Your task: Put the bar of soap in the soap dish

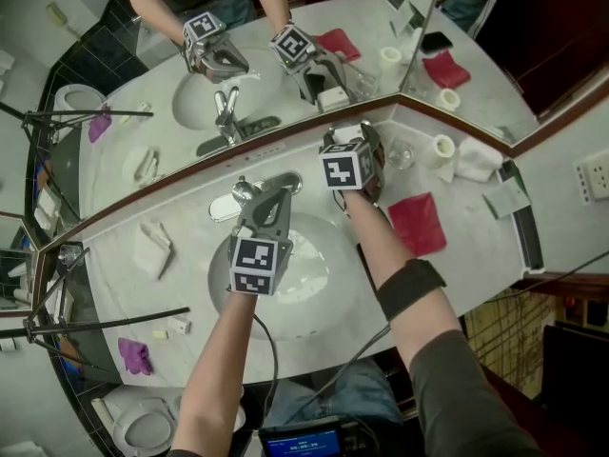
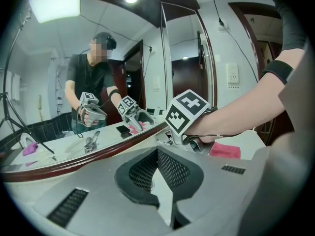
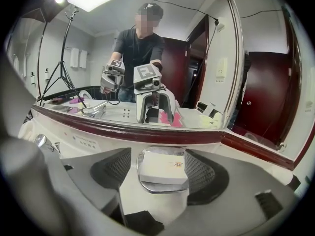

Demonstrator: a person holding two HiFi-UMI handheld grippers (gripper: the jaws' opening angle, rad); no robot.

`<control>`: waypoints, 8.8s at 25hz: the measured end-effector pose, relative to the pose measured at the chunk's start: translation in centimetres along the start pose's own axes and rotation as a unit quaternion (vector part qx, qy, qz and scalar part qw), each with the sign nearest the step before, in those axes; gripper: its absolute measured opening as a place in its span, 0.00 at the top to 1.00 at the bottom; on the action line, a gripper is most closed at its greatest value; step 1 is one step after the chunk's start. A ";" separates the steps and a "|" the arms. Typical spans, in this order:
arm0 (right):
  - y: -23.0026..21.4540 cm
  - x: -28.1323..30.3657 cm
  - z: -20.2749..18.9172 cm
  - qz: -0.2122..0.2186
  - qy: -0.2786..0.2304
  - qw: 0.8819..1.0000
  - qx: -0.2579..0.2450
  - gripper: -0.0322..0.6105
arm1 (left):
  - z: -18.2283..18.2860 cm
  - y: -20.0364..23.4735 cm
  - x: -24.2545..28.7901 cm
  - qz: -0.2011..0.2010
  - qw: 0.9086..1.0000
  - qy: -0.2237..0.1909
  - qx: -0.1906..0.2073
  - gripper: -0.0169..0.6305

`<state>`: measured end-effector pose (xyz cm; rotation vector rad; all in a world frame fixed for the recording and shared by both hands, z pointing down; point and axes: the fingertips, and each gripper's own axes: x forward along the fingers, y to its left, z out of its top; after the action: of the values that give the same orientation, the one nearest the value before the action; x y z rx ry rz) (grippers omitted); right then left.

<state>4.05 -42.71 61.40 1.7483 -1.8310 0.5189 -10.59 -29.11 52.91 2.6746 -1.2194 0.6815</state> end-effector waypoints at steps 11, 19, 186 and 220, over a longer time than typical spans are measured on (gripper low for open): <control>1.0 -2.4 1.4 0.020 -0.022 0.999 -0.015 0.46 | 0.5 -0.4 -0.9 -0.007 1.000 0.000 -0.003 0.97; 1.7 -9.2 3.7 0.032 -0.058 0.998 -0.006 0.87 | 3.0 -1.8 -3.9 -0.023 1.000 -0.013 -0.006 0.97; -4.6 -38.6 -17.7 0.058 -0.064 0.982 0.165 0.92 | 8.8 -12.5 -9.7 -0.179 0.984 -0.008 -0.006 0.81; -6.1 -40.2 -23.1 0.042 -0.035 0.980 0.193 0.92 | -15.8 -31.4 -10.2 -0.307 0.928 0.201 0.067 0.81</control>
<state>13.08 2.49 53.49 1.9623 -1.9579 0.9074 1.30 3.42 64.66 2.5988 -0.2146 1.1353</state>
